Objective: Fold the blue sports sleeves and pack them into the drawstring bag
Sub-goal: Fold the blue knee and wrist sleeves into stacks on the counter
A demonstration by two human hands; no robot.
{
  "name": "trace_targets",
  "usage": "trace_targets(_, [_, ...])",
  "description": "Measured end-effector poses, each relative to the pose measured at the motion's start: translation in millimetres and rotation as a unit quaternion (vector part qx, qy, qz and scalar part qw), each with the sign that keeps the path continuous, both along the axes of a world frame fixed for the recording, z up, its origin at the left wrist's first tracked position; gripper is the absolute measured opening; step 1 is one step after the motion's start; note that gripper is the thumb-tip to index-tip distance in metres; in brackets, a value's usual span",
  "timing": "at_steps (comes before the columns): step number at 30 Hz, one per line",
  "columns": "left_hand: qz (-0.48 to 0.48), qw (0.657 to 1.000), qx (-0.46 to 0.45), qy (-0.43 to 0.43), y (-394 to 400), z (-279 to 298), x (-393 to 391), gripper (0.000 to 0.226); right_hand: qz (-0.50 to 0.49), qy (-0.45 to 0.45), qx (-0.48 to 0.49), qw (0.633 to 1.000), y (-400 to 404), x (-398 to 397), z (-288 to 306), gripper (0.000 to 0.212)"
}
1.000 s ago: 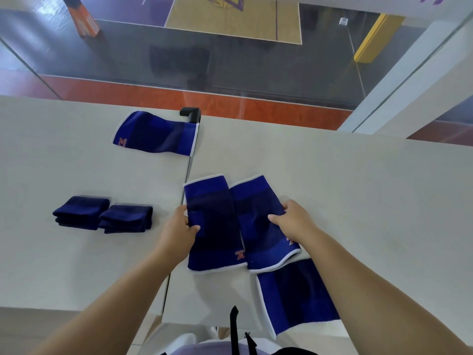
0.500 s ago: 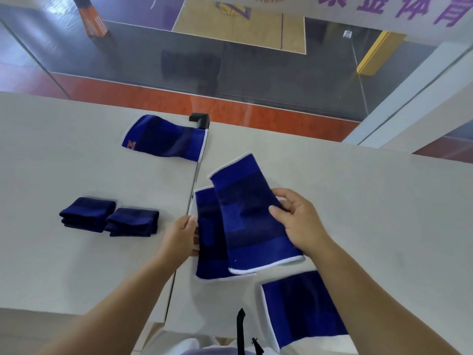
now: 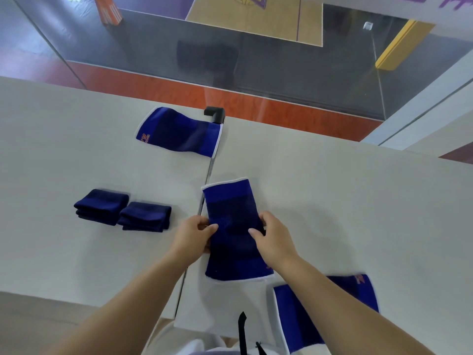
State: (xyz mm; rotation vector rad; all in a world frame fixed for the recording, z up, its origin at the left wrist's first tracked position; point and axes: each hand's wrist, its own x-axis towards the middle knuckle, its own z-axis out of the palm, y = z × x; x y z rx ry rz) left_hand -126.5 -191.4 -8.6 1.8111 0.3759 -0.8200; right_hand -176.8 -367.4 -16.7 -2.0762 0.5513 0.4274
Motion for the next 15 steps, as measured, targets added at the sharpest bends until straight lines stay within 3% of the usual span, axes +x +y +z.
trace_targets(2, [-0.015, 1.0, 0.012, -0.003, 0, -3, 0, 0.006, 0.023, -0.001, -0.064, 0.998, -2, 1, 3, 0.01])
trace_targets(4, [-0.027, 0.999, 0.025, -0.008, 0, -5, 1, 0.008, 0.022, 0.025, -0.072, 0.997, -4, 3, 6, 0.014])
trace_targets(11, [-0.047, 0.997, 0.053, -0.028, -3, -3, 0, 0.015, -0.037, 0.113, 0.085, 0.989, -10, 13, 17, 0.044])
trace_targets(15, [-0.008, 0.998, 0.053, -0.043, -4, 4, 0, 0.011, -0.067, 0.072, 0.15, 0.984, -13, 9, 21, 0.041])
